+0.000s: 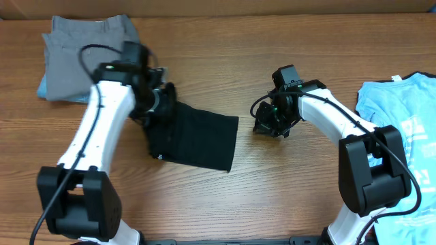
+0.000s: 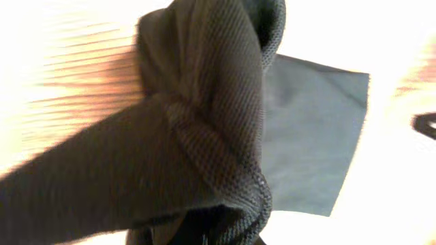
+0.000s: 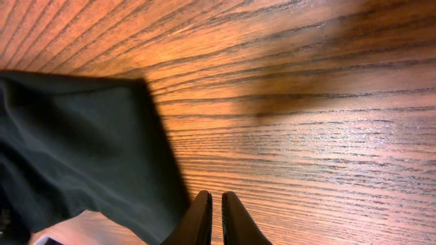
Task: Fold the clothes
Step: 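Fold the left end rightward over the shirt with the left gripper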
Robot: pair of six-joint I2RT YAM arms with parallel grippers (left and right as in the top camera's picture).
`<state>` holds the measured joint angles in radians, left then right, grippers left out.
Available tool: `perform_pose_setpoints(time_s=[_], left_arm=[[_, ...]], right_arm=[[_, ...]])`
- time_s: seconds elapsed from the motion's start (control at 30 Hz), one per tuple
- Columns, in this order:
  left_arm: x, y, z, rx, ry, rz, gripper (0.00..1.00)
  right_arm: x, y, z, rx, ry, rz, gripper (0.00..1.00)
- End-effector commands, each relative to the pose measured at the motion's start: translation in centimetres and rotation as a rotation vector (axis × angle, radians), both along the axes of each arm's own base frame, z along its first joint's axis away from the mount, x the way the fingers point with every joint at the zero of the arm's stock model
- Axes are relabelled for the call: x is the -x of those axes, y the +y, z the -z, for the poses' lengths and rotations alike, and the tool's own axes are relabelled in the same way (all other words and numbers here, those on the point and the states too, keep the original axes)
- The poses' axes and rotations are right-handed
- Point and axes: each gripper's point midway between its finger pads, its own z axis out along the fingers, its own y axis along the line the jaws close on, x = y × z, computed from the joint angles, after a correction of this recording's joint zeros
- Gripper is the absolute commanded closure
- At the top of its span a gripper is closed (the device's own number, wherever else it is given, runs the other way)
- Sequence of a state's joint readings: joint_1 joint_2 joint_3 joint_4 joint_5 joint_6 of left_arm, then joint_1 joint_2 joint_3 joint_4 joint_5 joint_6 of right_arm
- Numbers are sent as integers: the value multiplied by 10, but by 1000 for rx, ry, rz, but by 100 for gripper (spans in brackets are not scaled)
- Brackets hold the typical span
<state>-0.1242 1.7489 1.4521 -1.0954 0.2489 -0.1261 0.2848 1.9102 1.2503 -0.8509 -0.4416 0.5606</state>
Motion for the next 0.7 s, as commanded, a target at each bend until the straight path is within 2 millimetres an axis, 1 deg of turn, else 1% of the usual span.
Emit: perform_pose_setpoints(time_s=[0.0, 0.17, 0.27, 0.33, 0.5, 0.67], left_arm=[[1, -36, -10, 25, -23, 31, 96], [14, -70, -8, 8, -18, 98, 96], [18, -81, -8, 0, -24, 119, 91], [19, -87, -8, -6, -30, 122, 88], [21, -103, -10, -1, -58, 161, 85], [24, -117, -7, 0, -64, 197, 84]], right_arm=[[-7, 3, -18, -23, -55, -10, 90], [-4, 1, -17, -15, -36, 1, 89], [-2, 0, -15, -4, -9, 36, 84], [-1, -1, -14, -1, -3, 36, 82], [4, -5, -5, 21, 19, 63, 82], [4, -5, -5, 21, 19, 65, 82]])
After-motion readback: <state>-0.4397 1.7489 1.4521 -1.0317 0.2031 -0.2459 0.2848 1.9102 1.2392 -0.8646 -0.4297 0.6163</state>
